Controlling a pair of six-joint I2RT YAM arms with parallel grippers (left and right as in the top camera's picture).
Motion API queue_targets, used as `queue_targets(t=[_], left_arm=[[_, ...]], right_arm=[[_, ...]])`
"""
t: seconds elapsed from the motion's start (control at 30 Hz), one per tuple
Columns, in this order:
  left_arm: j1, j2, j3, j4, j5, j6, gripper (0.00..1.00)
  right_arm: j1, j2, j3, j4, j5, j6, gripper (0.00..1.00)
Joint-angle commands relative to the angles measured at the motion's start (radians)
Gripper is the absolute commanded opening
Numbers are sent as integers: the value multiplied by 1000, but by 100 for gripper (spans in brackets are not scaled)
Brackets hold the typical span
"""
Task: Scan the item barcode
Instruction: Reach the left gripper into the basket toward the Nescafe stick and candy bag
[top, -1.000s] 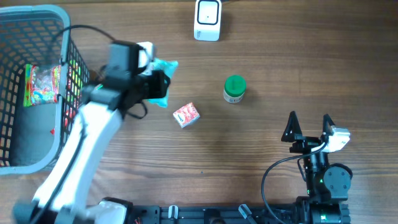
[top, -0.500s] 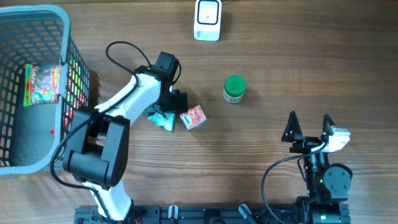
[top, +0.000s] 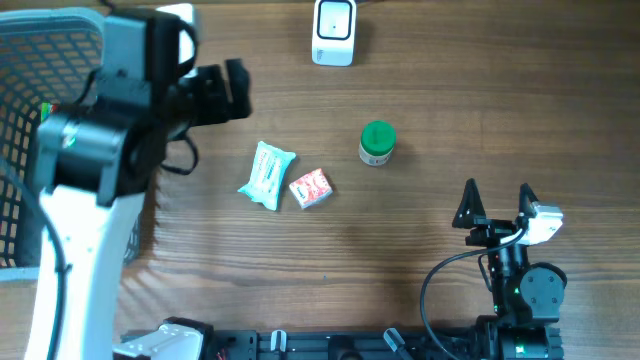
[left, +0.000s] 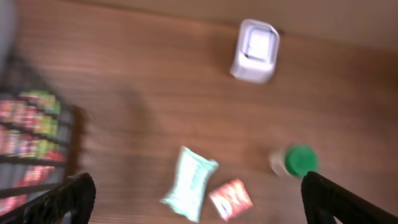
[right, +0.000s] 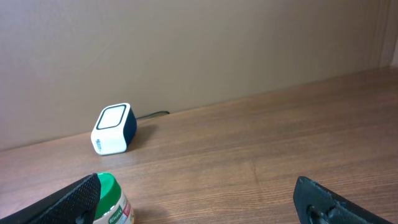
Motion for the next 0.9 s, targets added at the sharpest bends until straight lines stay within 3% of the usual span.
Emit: queue_targets(t=[0.0,0.17,0.37,0.5,0.73,0.87], left_arm=[[174,-58,2,-9,-309,-407,100],[470,-25,2,-157,-296,-969,100],[594,130,2,-327,-252,-1443,100],[607,266,1,-293,-270,-1514,100],[636,510,1,-290,-269,-1508,100],[654,613,1,-270,-232,-1374,100]], right_arm=[[5,-3,-1,5,10,9,100],[5,-3,-1,5,10,8,100],[5,-3,-1,5,10,8,100],[5,-3,-1,5,10,8,100],[5,-3,-1,5,10,8,100],[5,-3,-1,5,10,8,100]])
